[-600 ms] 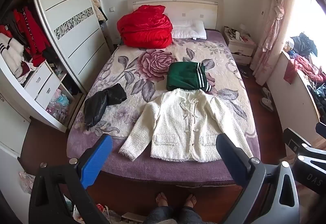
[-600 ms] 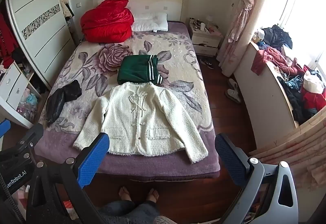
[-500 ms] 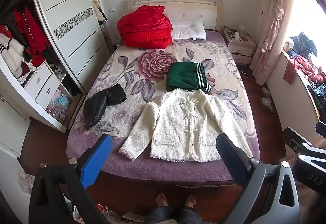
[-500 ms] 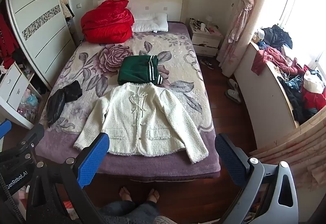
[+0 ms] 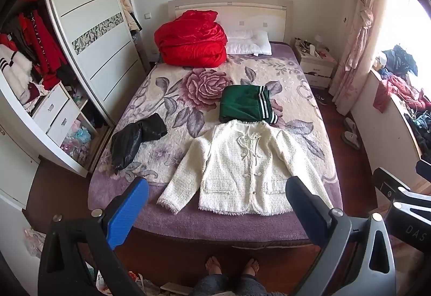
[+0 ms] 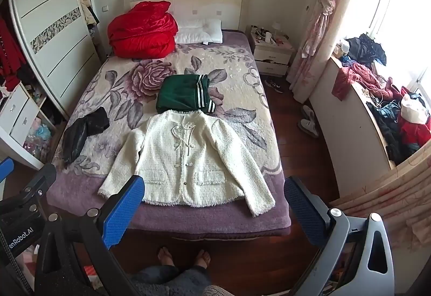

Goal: Fold large clothes

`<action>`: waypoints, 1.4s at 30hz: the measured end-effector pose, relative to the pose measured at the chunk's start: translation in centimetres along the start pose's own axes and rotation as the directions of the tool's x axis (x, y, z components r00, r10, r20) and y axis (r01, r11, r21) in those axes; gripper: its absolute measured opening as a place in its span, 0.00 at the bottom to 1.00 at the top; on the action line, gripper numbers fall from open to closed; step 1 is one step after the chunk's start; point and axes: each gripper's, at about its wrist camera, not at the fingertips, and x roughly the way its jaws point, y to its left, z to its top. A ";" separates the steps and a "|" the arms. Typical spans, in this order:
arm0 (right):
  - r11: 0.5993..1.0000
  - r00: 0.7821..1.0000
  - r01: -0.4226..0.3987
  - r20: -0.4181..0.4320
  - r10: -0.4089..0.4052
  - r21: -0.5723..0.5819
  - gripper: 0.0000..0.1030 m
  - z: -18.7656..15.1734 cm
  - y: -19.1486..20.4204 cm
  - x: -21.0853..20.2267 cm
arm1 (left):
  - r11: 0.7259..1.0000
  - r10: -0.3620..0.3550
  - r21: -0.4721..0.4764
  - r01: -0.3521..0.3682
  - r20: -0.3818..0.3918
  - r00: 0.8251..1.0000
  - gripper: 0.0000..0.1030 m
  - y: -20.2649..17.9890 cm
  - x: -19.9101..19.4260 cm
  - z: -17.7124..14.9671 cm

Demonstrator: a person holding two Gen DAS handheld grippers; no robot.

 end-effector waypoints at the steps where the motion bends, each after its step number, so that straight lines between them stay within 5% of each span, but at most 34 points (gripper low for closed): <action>1: 1.000 1.000 0.000 0.000 0.000 0.000 1.00 0.0 0.0 0.0 | 1.000 -0.003 0.000 0.003 0.002 1.000 1.00 0.2 -0.3 0.1; 36: 1.000 1.000 0.014 0.019 -0.013 -0.012 1.00 0.7 0.6 -1.7 | 1.000 -0.019 -0.022 0.020 0.022 1.000 1.00 0.0 -1.4 1.6; 42: 1.000 1.000 0.012 0.025 -0.012 -0.016 1.00 2.9 -0.1 -2.9 | 0.999 -0.022 -0.026 0.023 0.028 0.999 1.00 -0.1 -1.6 2.2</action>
